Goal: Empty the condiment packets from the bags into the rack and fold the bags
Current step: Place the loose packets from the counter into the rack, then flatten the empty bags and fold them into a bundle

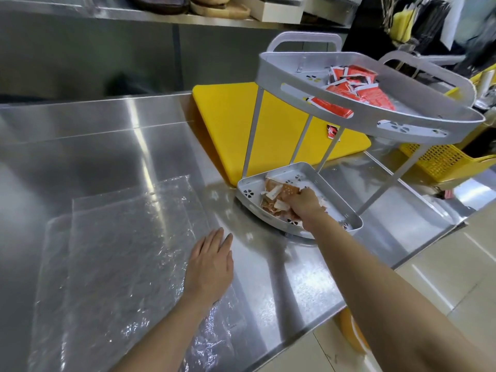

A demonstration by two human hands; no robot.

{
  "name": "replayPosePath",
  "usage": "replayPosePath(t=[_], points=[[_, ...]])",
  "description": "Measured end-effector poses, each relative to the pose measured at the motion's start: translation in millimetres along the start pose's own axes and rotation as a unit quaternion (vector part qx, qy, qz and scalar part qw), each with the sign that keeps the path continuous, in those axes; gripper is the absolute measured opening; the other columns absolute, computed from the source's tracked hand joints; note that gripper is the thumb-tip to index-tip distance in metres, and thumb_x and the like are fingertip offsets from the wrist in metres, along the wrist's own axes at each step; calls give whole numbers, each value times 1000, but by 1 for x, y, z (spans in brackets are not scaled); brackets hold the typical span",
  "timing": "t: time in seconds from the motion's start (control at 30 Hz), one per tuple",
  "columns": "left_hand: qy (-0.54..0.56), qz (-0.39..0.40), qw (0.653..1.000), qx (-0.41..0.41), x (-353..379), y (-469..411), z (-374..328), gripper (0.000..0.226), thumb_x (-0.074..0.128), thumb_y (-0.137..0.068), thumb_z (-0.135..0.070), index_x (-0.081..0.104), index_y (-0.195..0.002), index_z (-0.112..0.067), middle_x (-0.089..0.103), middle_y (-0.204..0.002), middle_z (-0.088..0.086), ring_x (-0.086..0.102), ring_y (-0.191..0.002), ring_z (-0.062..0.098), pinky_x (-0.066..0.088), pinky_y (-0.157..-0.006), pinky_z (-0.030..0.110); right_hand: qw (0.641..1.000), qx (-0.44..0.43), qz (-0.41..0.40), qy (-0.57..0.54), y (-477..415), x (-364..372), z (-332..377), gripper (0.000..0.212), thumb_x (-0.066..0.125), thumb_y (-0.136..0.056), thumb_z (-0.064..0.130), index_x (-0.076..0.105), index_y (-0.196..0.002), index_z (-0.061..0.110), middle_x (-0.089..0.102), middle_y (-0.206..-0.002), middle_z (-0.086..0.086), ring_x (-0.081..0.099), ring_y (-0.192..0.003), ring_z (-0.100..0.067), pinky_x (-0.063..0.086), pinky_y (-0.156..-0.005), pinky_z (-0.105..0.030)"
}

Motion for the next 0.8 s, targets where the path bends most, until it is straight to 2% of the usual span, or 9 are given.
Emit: replayPosePath(t=[0.07, 0.17, 0.27, 0.37, 0.43, 0.5, 0.63, 0.7, 0.8], points=[[9, 2, 1000, 2, 2, 0, 1, 38, 46, -85, -20, 61, -118, -10, 62, -126, 13, 56, -119, 25, 42, -104, 43, 989, -10, -17, 145, -2, 0, -8, 39, 62, -84, 26, 53, -109, -2, 64, -101, -20, 64, -83, -32, 51, -63, -27], [41, 18, 999, -5, 5, 0, 2, 39, 43, -89, -20, 57, -124, -12, 55, -134, 11, 48, -127, 23, 32, -111, 41, 963, -16, -40, 266, 1, -2, -12, 56, 58, -84, 41, 41, -123, 4, 58, -123, -16, 55, -115, -32, 45, -88, -39], [131, 17, 990, -41, 5, -2, 9, 38, 52, -87, -16, 57, -125, -13, 49, -140, 8, 40, -133, 21, 21, -115, 34, 945, -17, -63, 321, 5, -6, -4, 63, 57, -84, 42, 32, -130, 7, 53, -129, -13, 52, -118, -32, 43, -85, -39], [243, 40, 966, -79, -1, -9, 13, 30, 58, -85, -13, 64, -115, -10, 56, -133, 9, 44, -129, 23, 25, -113, 31, 938, -101, -112, 313, 13, -1, 14, 53, 55, -87, 29, 35, -130, 5, 46, -133, -16, 50, -117, -35, 44, -85, -41], [346, 71, 928, -118, -7, -14, 14, 26, 56, -87, -10, 66, -111, -10, 61, -121, 4, 51, -120, 21, 32, -101, 11, 933, -193, -122, 278, 26, 11, 32, 36, 49, -91, 25, 45, -120, 4, 53, -125, -17, 53, -109, -35, 44, -81, -40], [403, 98, 898, -149, -14, -17, 16, 26, 50, -90, -10, 66, -109, -16, 59, -112, -7, 54, -110, 12, 31, -80, -4, 923, -281, -60, 255, 43, 34, 46, 25, 47, -91, 21, 54, -110, 6, 62, -111, -16, 58, -98, -35, 45, -75, -39], [376, 18, 908, -185, -41, -17, 36, 24, 49, -89, -8, 67, -104, -16, 66, -108, 2, 58, -95, 16, 40, -79, 19, 898, -313, 84, 297, 73, 94, 44, 19, 56, -84, 21, 59, -98, 9, 68, -97, -17, 61, -93, -35, 45, -71, -34], [337, -41, 917, -208, -58, -10, 54, 24, 53, -86, -6, 67, -103, -13, 66, -109, 9, 59, -100, 27, 44, -89, 32, 909, -250, 138, 303, 81, 117, 32, 34, 64, -82, 28, 56, -107, 7, 66, -107, -17, 61, -101, -34, 44, -75, -32], [165, -92, 939, -288, -83, 13, 97, 33, 60, -82, -14, 60, -114, -17, 55, -126, 8, 47, -119, 30, 31, -101, 38, 899, -184, 193, 348, 88, 139, 14, 62, 71, -75, 40, 45, -118, 3, 60, -119, -20, 59, -106, -33, 43, -75, -31]])
Point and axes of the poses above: each hand's wrist, its own y-axis away from the middle knuckle, its own x-axis out of the palm, z = x × y, the point moved 3 cm from there along -y, towards the middle knuckle
